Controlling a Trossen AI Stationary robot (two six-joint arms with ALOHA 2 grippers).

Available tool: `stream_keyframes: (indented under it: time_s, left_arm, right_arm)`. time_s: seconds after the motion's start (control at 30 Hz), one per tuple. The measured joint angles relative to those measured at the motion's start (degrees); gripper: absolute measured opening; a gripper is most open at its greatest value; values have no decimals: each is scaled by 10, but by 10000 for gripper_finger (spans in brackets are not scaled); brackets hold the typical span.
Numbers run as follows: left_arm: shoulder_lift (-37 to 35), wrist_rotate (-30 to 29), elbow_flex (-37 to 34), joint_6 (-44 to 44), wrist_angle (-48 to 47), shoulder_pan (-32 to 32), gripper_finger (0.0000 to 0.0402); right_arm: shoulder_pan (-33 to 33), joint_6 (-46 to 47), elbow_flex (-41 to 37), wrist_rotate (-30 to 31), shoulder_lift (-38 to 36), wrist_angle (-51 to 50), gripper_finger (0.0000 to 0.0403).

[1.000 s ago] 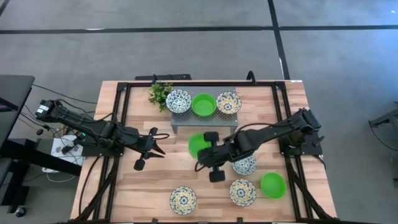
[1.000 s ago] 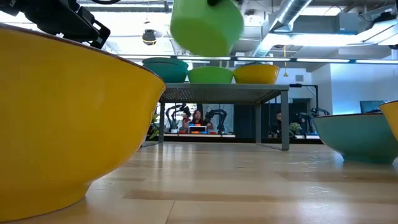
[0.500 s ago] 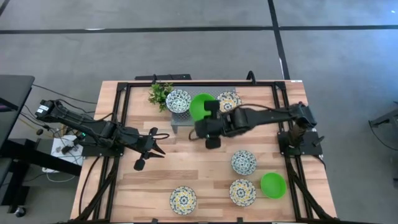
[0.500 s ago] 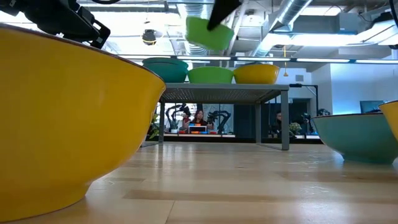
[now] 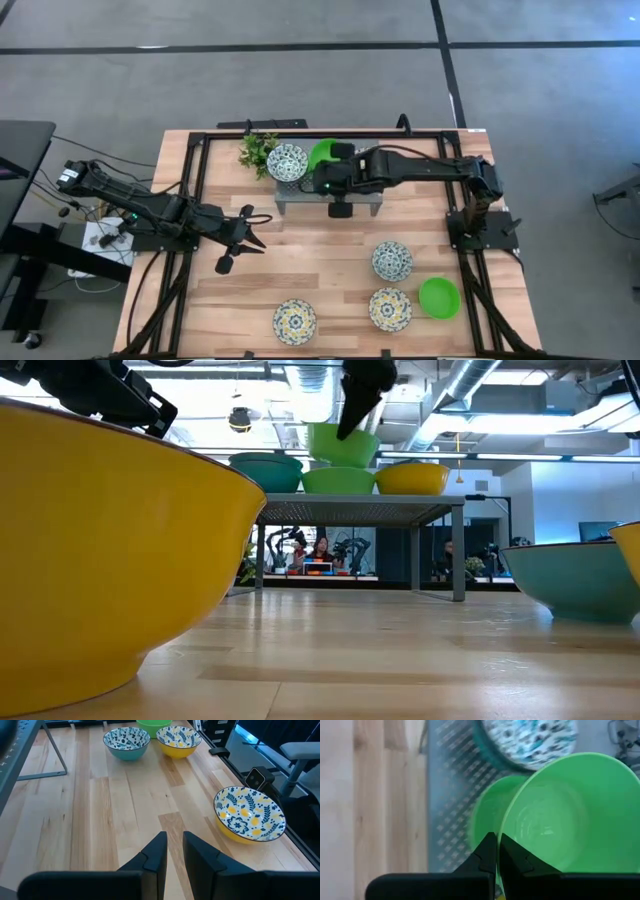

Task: Pick & Place Mini bowls
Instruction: Stack the left green bowl on the other green bowl on the shelf

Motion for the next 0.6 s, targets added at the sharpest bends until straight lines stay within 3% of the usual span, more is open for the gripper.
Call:
stream_keyframes:
  time_s: [0.6]
  left_arm:
    - [0,0,0,0,0,0,63]
  right_arm:
    - [-13,5,1,-42,12,-1,2]
